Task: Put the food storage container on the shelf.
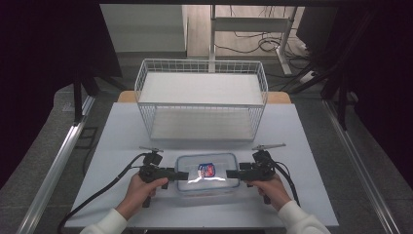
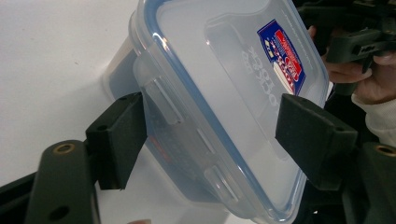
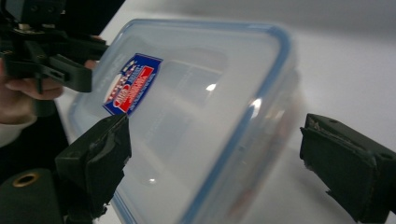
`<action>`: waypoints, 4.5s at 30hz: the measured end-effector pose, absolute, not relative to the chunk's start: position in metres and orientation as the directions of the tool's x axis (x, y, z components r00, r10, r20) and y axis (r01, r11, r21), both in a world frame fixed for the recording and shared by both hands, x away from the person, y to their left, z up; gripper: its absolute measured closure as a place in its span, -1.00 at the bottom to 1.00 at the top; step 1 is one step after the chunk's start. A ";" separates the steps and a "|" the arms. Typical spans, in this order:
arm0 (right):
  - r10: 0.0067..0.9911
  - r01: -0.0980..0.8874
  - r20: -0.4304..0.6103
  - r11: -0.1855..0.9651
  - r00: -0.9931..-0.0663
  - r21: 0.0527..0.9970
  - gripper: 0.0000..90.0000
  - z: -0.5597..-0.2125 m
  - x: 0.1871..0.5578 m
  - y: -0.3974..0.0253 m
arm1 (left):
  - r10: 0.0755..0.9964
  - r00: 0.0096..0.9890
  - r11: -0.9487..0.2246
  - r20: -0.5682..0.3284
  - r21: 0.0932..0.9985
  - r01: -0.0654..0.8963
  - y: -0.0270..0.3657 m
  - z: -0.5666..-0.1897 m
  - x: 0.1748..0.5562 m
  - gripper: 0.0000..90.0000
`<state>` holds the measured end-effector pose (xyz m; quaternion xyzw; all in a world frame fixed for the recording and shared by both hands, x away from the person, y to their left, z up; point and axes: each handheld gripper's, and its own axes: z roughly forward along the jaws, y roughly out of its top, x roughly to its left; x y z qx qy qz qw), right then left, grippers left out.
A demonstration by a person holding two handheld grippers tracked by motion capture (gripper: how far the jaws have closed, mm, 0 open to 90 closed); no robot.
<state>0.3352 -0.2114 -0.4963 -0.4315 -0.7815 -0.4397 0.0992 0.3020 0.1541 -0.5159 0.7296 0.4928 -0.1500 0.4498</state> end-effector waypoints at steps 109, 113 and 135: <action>0.614 0.776 0.573 0.108 -0.544 0.621 0.09 -0.464 0.394 -0.204 | 0.621 0.556 -0.091 -0.553 0.653 0.752 0.178 -0.476 0.372 0.10; 0.612 0.776 0.580 0.091 -0.537 0.624 0.08 -0.468 0.404 -0.203 | 0.618 0.554 -0.082 -0.558 0.655 0.751 0.180 -0.476 0.381 0.10; 0.644 0.794 0.595 0.030 -0.480 0.608 -0.01 -0.488 0.436 -0.198 | 0.634 0.485 0.026 -0.602 0.643 0.765 0.177 -0.499 0.407 0.08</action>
